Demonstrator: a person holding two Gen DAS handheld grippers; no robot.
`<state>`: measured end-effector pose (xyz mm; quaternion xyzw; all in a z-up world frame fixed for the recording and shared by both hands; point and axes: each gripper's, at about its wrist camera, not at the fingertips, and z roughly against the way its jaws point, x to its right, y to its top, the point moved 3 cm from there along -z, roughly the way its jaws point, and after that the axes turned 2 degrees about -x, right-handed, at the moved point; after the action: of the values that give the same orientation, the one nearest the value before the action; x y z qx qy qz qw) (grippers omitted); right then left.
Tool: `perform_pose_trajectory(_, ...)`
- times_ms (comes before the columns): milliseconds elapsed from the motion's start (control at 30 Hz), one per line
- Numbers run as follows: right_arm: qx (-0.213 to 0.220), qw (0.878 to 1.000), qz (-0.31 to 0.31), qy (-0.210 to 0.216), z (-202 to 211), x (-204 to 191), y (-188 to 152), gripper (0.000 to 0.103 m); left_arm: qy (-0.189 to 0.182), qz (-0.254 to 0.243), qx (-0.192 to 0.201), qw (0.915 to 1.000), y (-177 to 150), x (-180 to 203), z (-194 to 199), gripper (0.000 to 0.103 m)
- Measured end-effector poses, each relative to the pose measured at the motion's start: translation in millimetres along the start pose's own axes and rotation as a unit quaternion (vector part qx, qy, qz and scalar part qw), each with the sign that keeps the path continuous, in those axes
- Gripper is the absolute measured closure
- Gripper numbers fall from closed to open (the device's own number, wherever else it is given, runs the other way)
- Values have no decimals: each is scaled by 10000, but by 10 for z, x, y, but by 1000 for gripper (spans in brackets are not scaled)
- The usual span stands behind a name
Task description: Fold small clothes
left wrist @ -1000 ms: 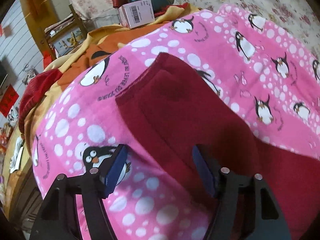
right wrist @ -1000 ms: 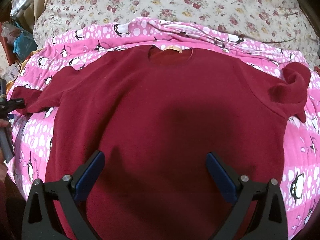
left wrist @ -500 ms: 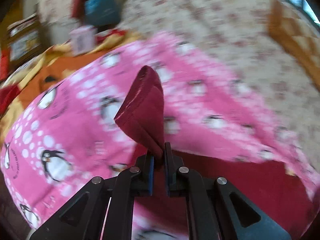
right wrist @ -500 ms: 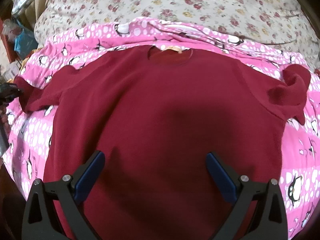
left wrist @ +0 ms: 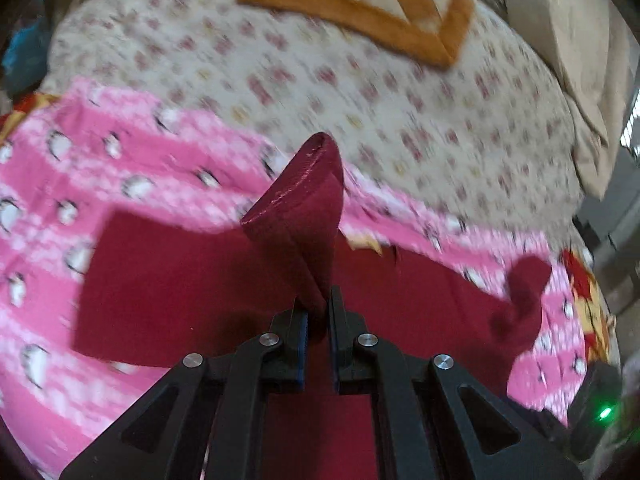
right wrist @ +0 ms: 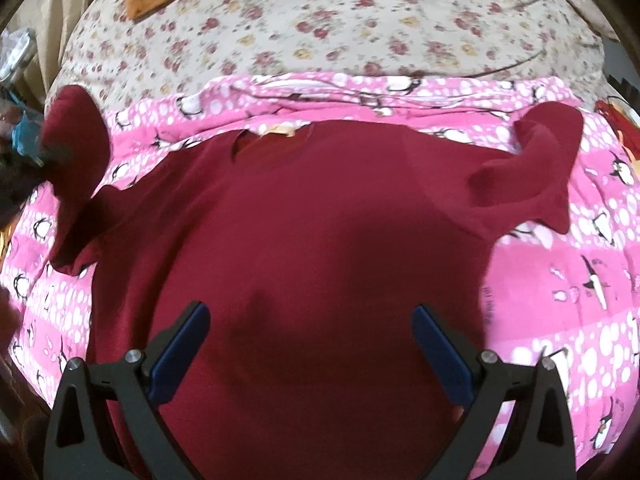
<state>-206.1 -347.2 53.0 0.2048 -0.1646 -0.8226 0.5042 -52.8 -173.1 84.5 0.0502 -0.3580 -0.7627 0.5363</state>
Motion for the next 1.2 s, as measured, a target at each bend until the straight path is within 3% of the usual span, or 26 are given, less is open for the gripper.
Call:
perform_pose_trajectory(100, 9, 9999, -113, -25, 6, 117, 13, 0, -229, -121, -266, 9993, -205, 173, -260, 103)
perform_pose_trajectory(133, 3, 9999, -151, -23, 7, 147, 14, 0, -302, -198, -372, 9987, -259, 213, -331, 101)
perform_pose_trajectory(167, -6, 9998, -194, 1, 4, 177, 19, 0, -375, -278, -482, 9977, -305, 234, -384, 92)
perform_pose_trajectory(267, 12, 9997, -221, 74, 5, 193, 29, 1, -427, -465, -664, 9958, -400, 250, -345, 89)
perform_pose_trajectory(333, 18, 9997, -190, 172, -4, 164, 54, 1, -274, -564, -530, 9966, -375, 174, -158, 88)
perform_pose_trajectory(433, 56, 9993, -21, 373, -27, 48, 126, 1, 54, -497, -269, 9984, -334, -59, 118, 76)
perform_pose_trajectory(533, 51, 9976, 212, 662, -91, -124, 198, 5, 880, -189, -45, 9959, -300, -484, 317, 76)
perform_pose_trajectory(633, -35, 9958, 515, 760, -222, -320, 283, 15, 1422, 207, 161, 9895, -308, -902, 408, 76)
perform_pose_trajectory(700, -104, 9959, 651, 627, -335, -424, 374, 23, 1565, 422, 190, 9866, -345, -1090, 409, 76)
perform_pose_trajectory(833, -211, 9959, 691, 553, -518, -516, 488, 29, 1657, 814, 138, 9827, -408, -1384, 346, 76)
perform_pose_trajectory(867, -253, 9954, 743, 540, -584, -548, 505, 35, 1656, 850, 138, 9824, -413, -1409, 333, 76)
perform_pose_trajectory(1000, -252, 9949, 840, 497, -767, -614, 518, 81, 1685, 930, 248, 9810, -422, -1459, 321, 76)
perform_pose_trajectory(1067, -196, 9950, 856, 472, -742, -618, 543, 94, 1732, 974, 313, 9796, -405, -1486, 321, 76)
perform_pose_trajectory(1200, 177, 9943, 833, 641, -478, -554, 662, 94, 1657, 1193, 399, 9781, -403, -1558, 360, 76)
